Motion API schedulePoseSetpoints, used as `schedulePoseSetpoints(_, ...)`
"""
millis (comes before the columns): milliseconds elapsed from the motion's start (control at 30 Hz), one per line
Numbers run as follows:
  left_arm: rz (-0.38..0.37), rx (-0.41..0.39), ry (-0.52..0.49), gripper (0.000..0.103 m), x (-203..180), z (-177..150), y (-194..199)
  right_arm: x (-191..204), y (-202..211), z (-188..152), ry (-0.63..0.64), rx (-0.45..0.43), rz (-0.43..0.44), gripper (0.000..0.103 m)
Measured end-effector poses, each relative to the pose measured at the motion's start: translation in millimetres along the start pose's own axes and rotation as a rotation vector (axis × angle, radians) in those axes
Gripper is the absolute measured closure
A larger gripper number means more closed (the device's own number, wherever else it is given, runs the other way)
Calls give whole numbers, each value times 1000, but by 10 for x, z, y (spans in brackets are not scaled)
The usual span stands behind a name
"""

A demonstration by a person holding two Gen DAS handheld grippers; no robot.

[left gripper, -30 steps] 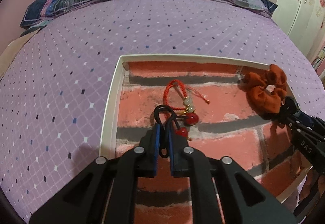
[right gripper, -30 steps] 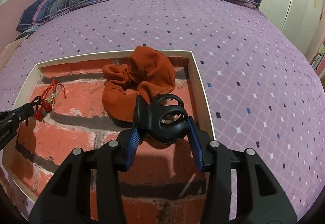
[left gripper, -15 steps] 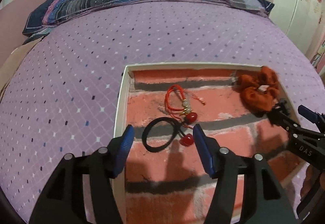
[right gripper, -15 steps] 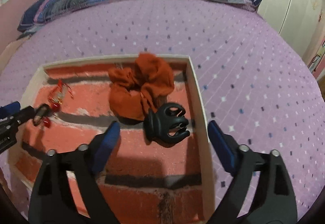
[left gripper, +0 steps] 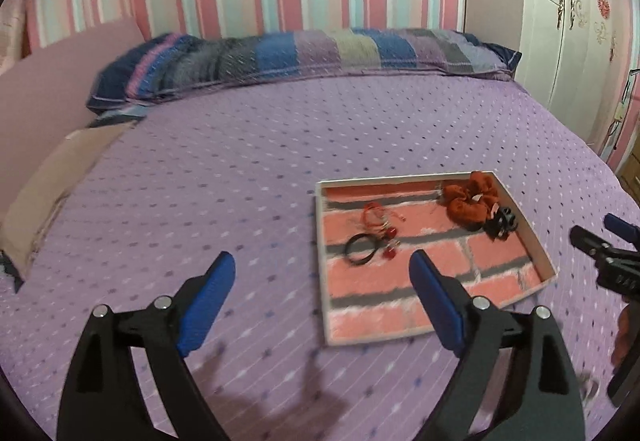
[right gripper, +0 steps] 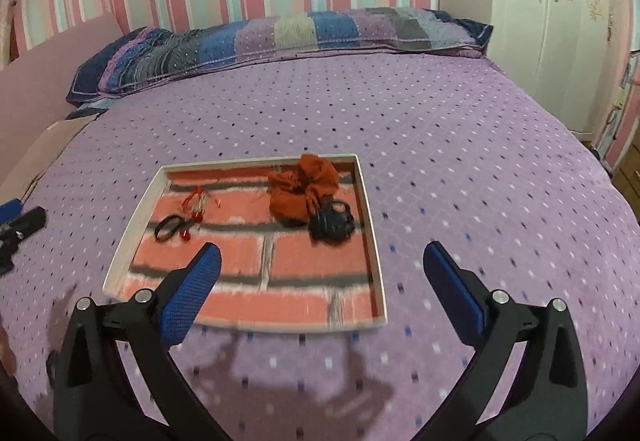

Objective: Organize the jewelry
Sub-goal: 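Move the left gripper to the black leather bracelet while the right gripper reaches the black beaded bracelet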

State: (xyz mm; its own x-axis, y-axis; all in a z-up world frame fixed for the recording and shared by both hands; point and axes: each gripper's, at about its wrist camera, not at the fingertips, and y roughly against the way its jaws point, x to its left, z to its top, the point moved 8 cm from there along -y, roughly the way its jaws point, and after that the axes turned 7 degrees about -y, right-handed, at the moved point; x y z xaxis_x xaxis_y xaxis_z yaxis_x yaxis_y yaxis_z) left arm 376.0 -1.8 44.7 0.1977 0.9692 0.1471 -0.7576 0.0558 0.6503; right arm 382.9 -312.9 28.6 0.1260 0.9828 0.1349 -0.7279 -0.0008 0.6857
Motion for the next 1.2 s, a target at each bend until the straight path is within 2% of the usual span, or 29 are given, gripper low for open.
schedulePoseSetpoints(100,17,-17,16,13,180,-242,258,-30,291,-290,10,-27,-14,5)
schedulePoseSetpoints(300,54,-30,54,12,480,-1017,726,-119,651,-891,-25,-46,-18,5)
schedulePoseSetpoints(500,98,-12,63,12,617,-1690,891,-39,927,-1409,-1,-71,-33,5)
schedulePoseSetpoints(667,99,39,134,12,775,-2173,825,97,1092,-1711,7,-105,-27,5)
schedulePoseSetpoints(800,110,68,156,12,880,-2370,774,155,1105,-1927,-10,-108,-33,5)
schedulePoseSetpoints(1000,81,79,176,12,943,-2425,682,273,1046,-2235,-21,-84,-34,5)
schedulePoseSetpoints(1200,68,91,182,12,983,-2436,558,510,957,-2419,40,-65,-39,9)
